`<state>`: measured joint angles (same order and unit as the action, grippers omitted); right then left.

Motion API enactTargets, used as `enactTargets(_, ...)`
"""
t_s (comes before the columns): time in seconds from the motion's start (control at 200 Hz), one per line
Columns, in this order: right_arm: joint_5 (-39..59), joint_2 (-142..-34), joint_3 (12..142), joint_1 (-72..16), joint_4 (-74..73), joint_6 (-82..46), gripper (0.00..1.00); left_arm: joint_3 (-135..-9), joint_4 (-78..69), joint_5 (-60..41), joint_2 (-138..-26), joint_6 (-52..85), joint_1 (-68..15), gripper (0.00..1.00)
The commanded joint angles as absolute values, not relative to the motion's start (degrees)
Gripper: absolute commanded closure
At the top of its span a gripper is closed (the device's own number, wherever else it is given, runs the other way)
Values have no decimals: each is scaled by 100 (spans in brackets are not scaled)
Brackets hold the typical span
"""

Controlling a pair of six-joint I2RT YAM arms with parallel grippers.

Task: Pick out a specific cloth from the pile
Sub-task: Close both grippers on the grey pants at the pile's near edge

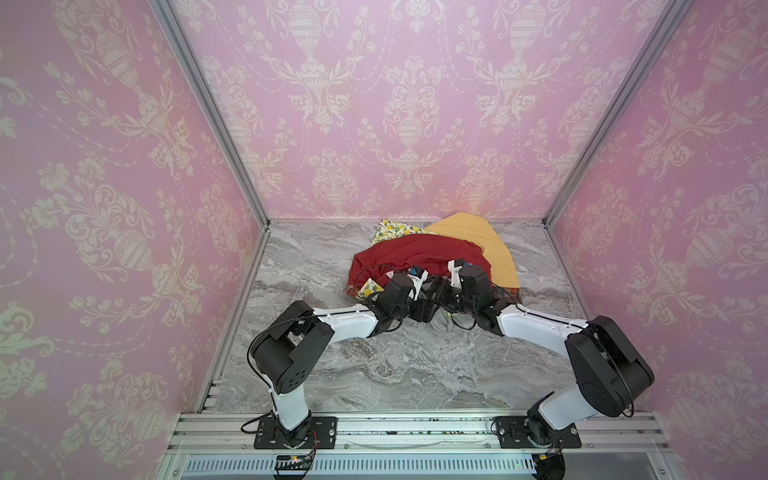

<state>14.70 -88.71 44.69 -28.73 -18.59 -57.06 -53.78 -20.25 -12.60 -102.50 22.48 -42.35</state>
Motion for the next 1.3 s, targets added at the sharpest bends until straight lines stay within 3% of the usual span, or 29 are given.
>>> enactTargets(0.0,1506,-8794,4561,-2944,-2163,-6142,17,-5352,-2735,-1309,-10490,2447,-4329,25)
enactTargets(0.28,1503,-8855,4453,-2953,-2583,-6669,18,-5213,-3478,-1097,-10781,2606,-4350,53)
enactTargets(0.44,1443,-8843,4456,-2997,-2616,-6822,19,-5194,-3881,-1077,-10857,2652,-4348,62)
enactTargets(0.676,1330,-8733,4508,-3067,-2474,-6867,19,-5255,-4243,-1160,-11001,2706,-4350,66)
enactTargets(0.896,1005,-8492,4532,-3079,-2199,-6761,19,-5138,-4722,-1130,-11069,2857,-4350,100)
enactTargets(1.291,-336,-7782,4715,-3067,-661,-6445,14,-5063,-4564,-1011,-10537,2672,-4337,100)
